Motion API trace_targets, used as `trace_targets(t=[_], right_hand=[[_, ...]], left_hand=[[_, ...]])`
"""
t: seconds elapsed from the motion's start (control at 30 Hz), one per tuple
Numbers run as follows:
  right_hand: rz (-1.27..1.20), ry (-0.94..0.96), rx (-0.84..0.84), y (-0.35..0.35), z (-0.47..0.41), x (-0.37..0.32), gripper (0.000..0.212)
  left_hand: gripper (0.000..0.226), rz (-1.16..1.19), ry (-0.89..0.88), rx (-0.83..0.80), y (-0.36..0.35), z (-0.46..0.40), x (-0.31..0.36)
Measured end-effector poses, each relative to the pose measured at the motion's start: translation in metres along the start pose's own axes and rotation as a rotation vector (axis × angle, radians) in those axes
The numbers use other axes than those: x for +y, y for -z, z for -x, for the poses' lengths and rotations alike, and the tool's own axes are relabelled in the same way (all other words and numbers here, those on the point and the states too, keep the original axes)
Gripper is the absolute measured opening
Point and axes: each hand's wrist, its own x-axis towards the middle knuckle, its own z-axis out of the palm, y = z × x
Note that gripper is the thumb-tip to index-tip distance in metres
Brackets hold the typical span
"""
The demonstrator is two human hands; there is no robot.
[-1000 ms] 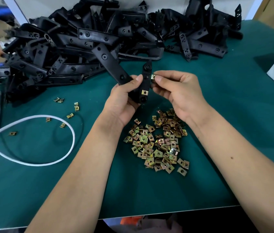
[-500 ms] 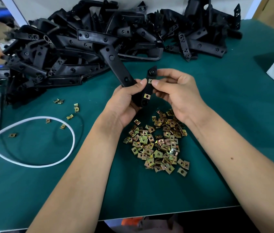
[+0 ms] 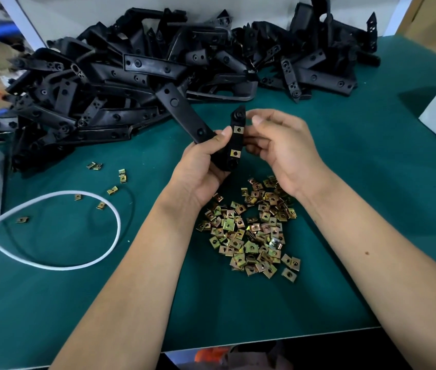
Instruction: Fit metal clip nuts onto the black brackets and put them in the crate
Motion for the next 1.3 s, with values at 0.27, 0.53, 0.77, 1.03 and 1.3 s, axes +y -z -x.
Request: trace_targets(t=[0.27,0.53,0.77,1.03,1.3], right_hand=[[0.152,-0.031,0.013,0.006,-0.002,0.006,0.013],[0.580,0.265,0.106,0.010,0.004,-0.001,0.015],[0.337,0.141,0.345,0.060,0.039,-0.030,0.036],[-0.006,0.286,0.757,0.239,0.157,-0.101,0.020],[0.083,-0.010,1.334,0.426,0.328,-0.064,0.024]], left_hand=[[0.011,0.033,-0.006,0.044,-0.002,0.002,0.000],[0.013,-0.113,-0.088,0.071,-0.014,0.006,-0.003],[0.011,-0.329,-0.198,0.026,-0.098,0.013,-0.028],[0.020,-0.640,-0.416,-0.462,-0.318,0.092,-0.137],[0.038,-0.911,0.100,-0.788,-0.421,0.186,-0.308]])
